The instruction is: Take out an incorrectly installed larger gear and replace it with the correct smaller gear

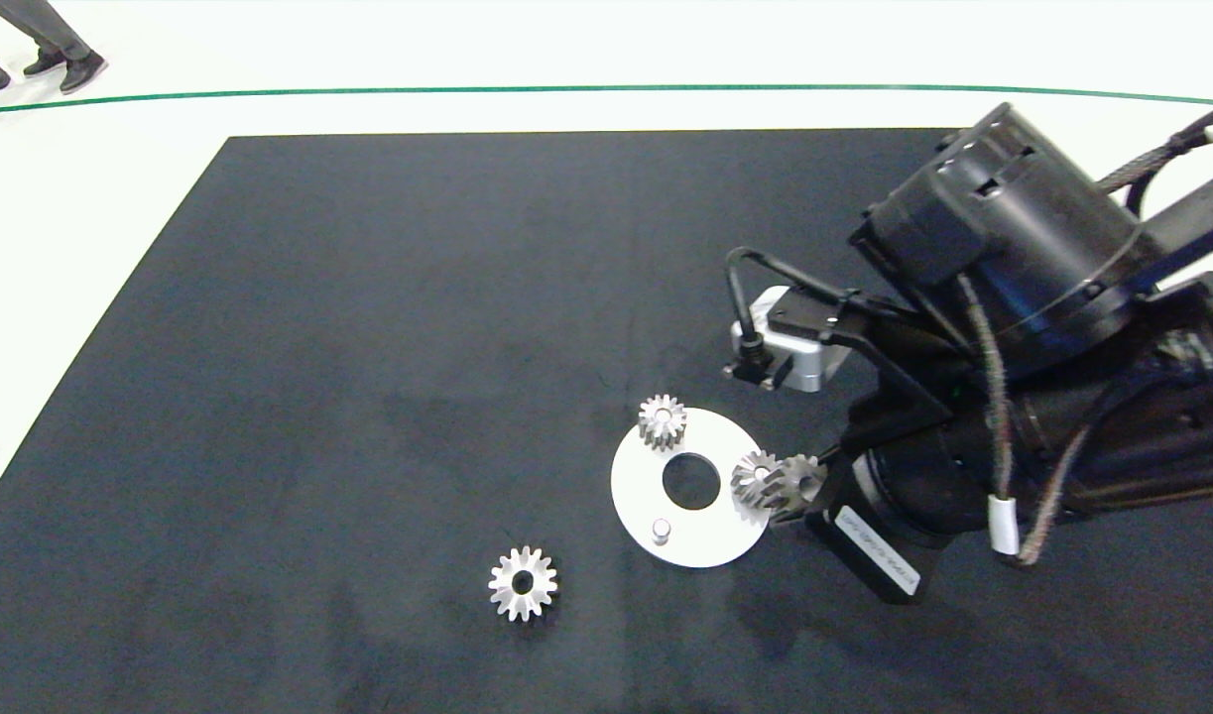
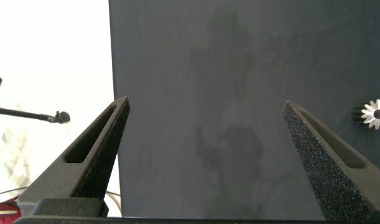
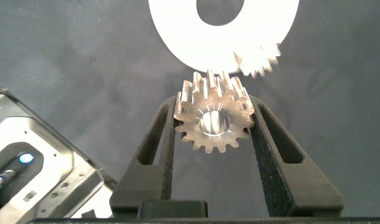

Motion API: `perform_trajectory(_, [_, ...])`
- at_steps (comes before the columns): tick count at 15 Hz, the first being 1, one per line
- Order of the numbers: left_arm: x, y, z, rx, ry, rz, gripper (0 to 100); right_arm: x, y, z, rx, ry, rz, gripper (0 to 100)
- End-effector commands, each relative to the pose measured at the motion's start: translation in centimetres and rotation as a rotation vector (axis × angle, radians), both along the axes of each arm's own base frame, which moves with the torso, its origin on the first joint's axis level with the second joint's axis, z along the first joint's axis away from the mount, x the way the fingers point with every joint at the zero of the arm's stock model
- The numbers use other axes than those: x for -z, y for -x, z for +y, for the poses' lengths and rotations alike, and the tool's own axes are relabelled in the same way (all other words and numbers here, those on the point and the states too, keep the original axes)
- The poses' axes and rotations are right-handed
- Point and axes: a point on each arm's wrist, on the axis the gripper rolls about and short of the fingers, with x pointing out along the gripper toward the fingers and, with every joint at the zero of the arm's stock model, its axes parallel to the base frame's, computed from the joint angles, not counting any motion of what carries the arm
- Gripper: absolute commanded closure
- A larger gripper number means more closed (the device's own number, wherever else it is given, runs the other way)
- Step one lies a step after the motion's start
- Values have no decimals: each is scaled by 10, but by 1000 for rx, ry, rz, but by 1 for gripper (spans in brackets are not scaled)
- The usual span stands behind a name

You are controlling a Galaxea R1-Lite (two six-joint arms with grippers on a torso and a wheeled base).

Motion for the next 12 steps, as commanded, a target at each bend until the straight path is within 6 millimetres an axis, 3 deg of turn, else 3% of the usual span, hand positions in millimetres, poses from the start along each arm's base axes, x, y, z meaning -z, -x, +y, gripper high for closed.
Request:
perform_trajectory(1, [0, 0, 0, -3, -2, 2, 0, 24, -14, 35, -43, 75, 36, 84])
perform_trajectory(12, [0, 0, 0, -3, -2, 2, 0, 39, -29, 63, -54, 79, 45, 84])
